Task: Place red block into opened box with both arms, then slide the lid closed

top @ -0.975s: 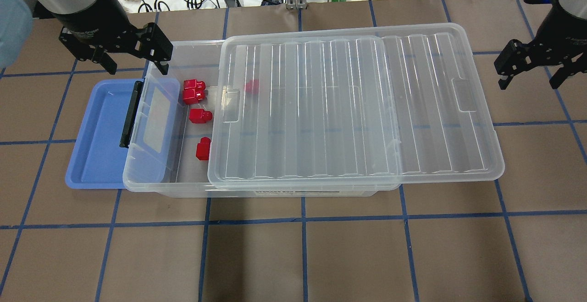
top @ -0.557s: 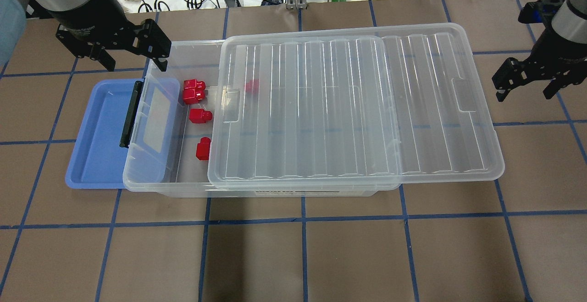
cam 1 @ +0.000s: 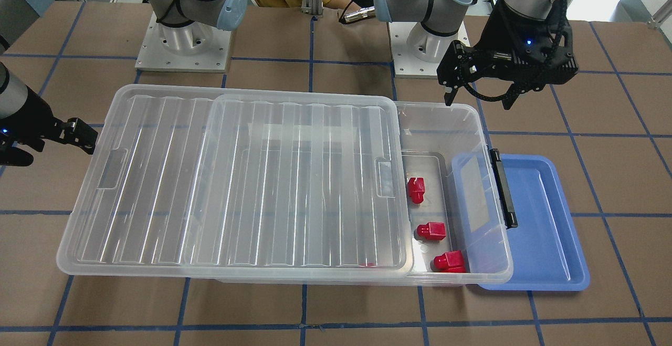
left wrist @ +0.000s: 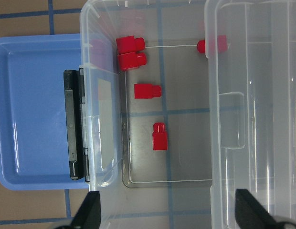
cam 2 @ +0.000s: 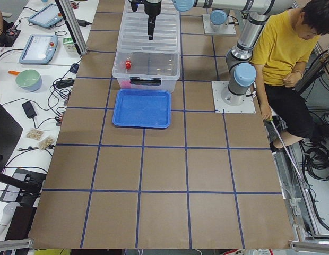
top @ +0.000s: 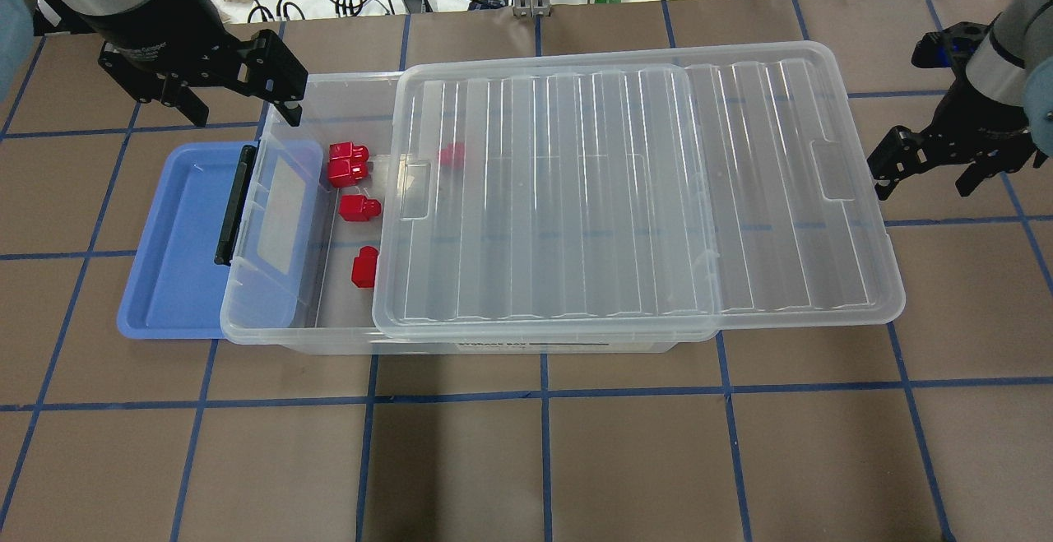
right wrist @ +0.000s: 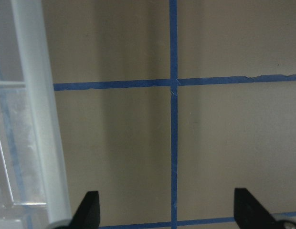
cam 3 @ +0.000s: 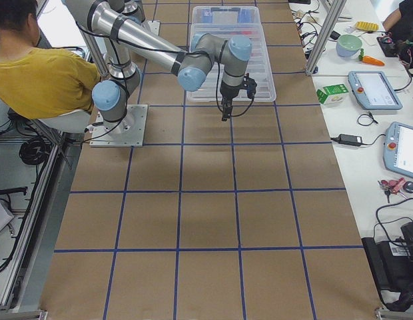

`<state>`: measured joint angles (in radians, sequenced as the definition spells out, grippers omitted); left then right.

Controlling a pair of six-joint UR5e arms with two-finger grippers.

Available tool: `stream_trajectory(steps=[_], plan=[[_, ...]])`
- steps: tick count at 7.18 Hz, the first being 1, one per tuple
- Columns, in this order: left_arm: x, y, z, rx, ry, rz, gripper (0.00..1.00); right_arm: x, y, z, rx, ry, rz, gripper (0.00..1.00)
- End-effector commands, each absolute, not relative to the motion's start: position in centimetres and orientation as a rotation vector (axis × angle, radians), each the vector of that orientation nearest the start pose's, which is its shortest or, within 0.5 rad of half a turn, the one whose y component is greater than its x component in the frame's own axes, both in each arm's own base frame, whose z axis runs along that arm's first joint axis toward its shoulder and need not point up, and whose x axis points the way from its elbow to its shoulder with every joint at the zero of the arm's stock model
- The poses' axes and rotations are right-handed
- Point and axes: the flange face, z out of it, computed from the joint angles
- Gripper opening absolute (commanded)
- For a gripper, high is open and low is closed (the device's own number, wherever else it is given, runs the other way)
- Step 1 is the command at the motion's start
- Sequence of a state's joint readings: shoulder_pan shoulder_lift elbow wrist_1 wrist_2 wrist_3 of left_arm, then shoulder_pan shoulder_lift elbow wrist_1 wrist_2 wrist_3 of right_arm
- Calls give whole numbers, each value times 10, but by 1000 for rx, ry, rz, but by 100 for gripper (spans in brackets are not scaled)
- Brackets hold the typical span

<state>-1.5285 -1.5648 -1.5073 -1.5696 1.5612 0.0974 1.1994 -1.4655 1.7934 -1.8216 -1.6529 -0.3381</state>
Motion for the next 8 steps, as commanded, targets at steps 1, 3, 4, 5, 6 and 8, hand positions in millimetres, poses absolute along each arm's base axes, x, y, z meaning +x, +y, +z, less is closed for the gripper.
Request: stream_trajectory(steps=[1,3,4,5,6,8], plan=[[-114,-499,525,89,3136,-116,100,-63,-517,353,40,3179,154,100],[-114,-499,524,89,3138,-113,100,-56,-519,348,44,3122,141,100],[-114,-499,525,89,3139,-118,100,-52,-519,348,47,3121,140,100],[-114,-499,525,94,3136,-118,100,-40,-521,347,85,3123,144,100],[-113,-499,525,104,3135,-120,100,-23,-524,347,93,3129,136,100],[-114,-500,526,123,3135,-130,100,3,-524,346,117,3132,139,100]])
